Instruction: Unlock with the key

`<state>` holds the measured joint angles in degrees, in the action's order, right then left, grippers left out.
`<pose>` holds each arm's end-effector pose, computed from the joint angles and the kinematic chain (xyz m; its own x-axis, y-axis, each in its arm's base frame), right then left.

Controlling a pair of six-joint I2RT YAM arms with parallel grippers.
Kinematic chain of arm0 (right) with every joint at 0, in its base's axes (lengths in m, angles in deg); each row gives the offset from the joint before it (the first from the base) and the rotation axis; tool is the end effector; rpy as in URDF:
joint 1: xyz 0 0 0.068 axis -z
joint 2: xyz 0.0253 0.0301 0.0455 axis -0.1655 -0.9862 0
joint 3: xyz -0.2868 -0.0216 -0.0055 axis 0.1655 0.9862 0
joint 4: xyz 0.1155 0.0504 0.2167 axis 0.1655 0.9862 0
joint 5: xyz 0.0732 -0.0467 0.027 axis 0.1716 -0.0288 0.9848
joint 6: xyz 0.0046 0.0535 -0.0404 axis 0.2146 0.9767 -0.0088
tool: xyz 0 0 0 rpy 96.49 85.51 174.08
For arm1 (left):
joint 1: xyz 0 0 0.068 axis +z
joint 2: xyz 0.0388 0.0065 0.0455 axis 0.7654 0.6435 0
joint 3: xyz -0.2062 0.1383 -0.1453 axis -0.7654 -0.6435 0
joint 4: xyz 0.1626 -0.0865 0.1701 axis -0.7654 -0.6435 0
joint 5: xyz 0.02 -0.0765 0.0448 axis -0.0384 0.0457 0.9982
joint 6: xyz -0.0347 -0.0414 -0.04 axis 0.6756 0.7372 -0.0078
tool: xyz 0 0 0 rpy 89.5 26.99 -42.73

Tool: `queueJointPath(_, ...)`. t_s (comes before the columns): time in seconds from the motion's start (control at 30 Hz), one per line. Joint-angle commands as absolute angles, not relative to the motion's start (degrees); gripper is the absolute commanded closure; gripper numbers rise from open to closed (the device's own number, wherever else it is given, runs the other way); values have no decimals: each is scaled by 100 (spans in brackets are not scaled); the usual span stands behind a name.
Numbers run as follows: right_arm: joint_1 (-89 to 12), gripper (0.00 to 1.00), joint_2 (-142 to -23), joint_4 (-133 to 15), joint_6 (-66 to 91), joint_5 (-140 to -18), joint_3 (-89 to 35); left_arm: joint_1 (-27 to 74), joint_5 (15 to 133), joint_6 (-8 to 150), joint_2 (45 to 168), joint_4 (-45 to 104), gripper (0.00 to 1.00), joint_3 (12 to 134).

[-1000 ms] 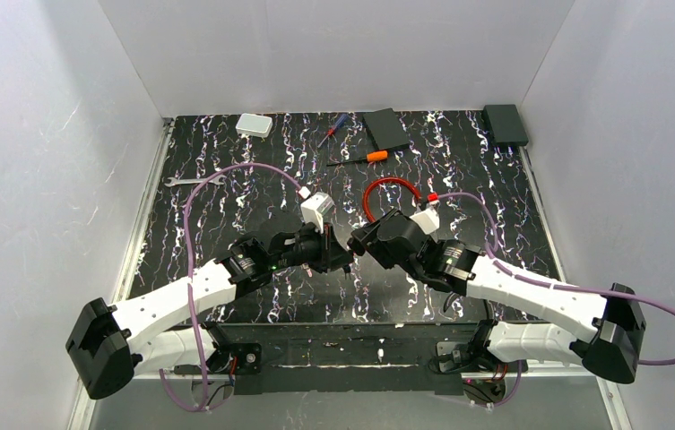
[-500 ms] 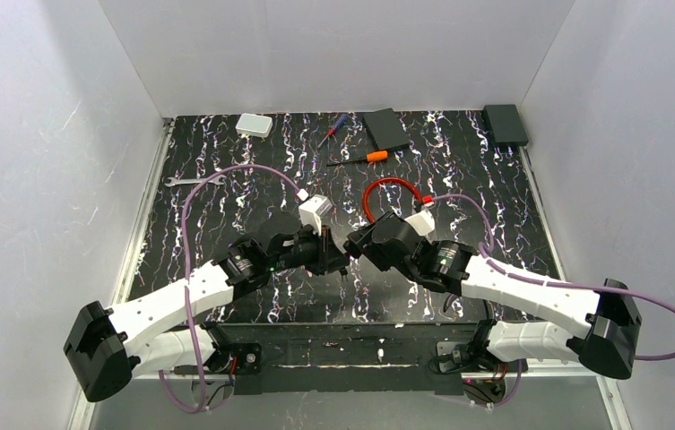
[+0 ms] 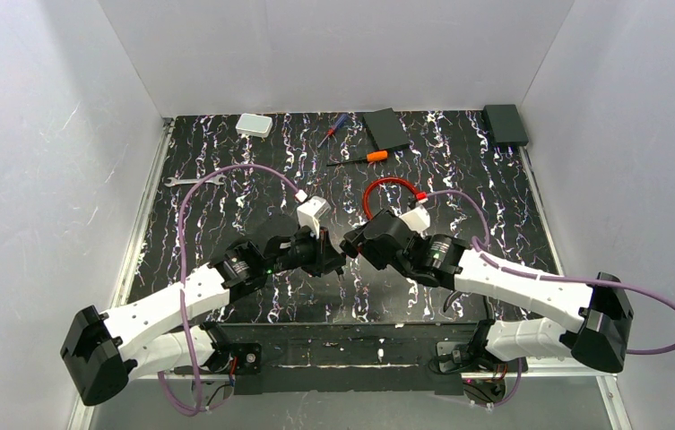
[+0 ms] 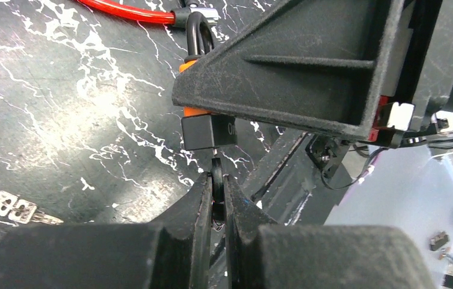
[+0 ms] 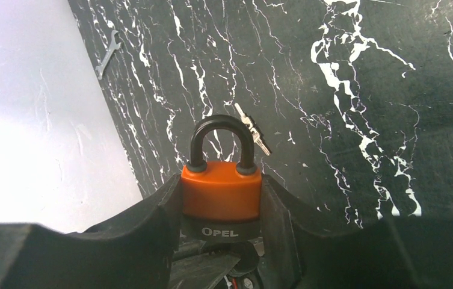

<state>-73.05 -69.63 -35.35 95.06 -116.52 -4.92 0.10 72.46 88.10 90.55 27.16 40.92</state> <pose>0.1359 0.2137 0.2939 -0.6127 0.7234 -0.3183 0.2776 0.5740 0.7703 0.1456 -0.1873 0.2920 -0.5948 -0.0232 -0.8036 0.6549 0.5658 -0.5011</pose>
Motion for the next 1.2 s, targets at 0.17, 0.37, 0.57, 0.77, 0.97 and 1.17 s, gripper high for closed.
queueJointPath(0.17, -7720, 99, -7462, -2281, 9446, -10734, -1527, -172, 8897, 7725, 8894, 3408, 100, 4378)
queueJointPath(0.37, -7736, 99, -7552, -2250, 9414, -10721, -1639, -406, 9298, 7545, 9047, 3114, 100, 4583)
queueJointPath(0.57, -7738, 99, -7342, -2530, 9388, -10738, -1289, -428, 9237, 7770, 9001, 2858, 100, 4671)
queueJointPath(0.77, -7738, 99, -6961, -2624, 9405, -10970, -963, -430, 8780, 8202, 8465, 2739, 40, 4417)
queueJointPath(0.97, -7738, 99, -6674, -2767, 9293, -10972, -903, -434, 8617, 8605, 7920, 2659, 29, 4122)
queueJointPath(1.17, -7738, 99, -6513, -2812, 9307, -10921, -877, -429, 8396, 8907, 7942, 3097, 33, 3925)
